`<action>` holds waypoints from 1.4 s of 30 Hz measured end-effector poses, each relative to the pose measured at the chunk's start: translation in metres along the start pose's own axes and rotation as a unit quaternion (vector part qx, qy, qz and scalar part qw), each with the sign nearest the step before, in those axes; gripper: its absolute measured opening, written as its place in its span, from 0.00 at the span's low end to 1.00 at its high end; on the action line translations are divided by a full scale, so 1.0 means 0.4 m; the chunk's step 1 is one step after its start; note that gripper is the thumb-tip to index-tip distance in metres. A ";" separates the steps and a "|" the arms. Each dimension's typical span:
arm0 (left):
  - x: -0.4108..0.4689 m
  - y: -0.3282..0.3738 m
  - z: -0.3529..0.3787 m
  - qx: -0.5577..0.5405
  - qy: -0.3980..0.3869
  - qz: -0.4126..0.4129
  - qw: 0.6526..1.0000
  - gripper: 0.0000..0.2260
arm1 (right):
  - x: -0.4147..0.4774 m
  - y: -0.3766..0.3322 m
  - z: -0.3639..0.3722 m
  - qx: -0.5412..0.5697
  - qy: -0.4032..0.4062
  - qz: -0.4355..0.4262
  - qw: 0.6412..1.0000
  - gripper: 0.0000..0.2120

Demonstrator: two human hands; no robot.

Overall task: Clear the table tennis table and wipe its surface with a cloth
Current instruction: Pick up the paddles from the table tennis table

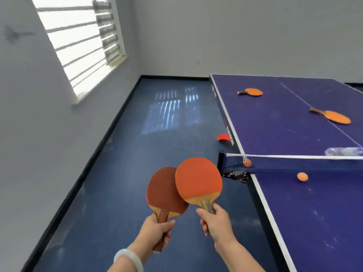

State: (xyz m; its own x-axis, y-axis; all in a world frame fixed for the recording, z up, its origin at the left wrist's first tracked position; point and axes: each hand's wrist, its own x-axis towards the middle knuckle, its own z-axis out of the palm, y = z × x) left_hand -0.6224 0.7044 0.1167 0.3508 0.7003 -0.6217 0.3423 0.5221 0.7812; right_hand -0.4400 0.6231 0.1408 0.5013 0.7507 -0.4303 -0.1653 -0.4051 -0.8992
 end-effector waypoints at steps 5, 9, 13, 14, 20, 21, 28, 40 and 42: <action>0.130 0.089 -0.175 -0.014 0.056 0.000 0.998 0.12 | 0.155 -0.107 0.203 -0.015 -0.036 -0.006 0.999 0.05; 0.264 0.179 -0.246 -0.044 0.091 -0.002 0.995 0.13 | 0.313 -0.184 0.298 -0.028 -0.053 -0.010 0.998 0.05; 0.431 0.290 -0.296 -0.082 0.128 0.002 0.988 0.12 | 0.530 -0.272 0.382 -0.033 -0.072 -0.009 0.997 0.05; 0.474 0.328 -0.306 -0.095 0.139 0.006 0.986 0.12 | 0.593 -0.304 0.403 -0.034 -0.082 -0.014 0.996 0.05; 0.698 0.573 -0.371 -0.135 0.189 0.007 0.973 0.11 | 0.926 -0.503 0.499 -0.051 -0.140 -0.038 0.988 0.07; 0.728 0.612 -0.383 -0.138 0.195 0.010 0.971 0.11 | 0.969 -0.536 0.517 -0.051 -0.147 -0.044 0.987 0.07; 0.967 0.844 -0.486 -0.171 0.227 0.000 0.959 0.12 | 1.290 -0.697 0.666 -0.067 -0.173 -0.043 0.982 0.07; 1.522 1.239 -0.870 -0.195 0.240 0.019 0.951 0.12 | 1.871 -1.042 1.065 -0.119 -0.219 -0.077 0.966 0.06; 1.597 1.302 -0.930 -0.205 0.243 0.020 0.948 0.12 | 1.949 -1.098 1.128 -0.124 -0.229 -0.082 0.962 0.06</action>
State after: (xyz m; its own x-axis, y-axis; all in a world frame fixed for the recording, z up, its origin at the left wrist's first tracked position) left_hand -0.5441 1.6048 0.1473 -0.1214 0.8133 -0.5690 -0.0654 0.5655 0.8222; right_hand -0.3598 1.6215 0.1646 0.0674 0.9435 -0.3245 0.1198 -0.3305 -0.9362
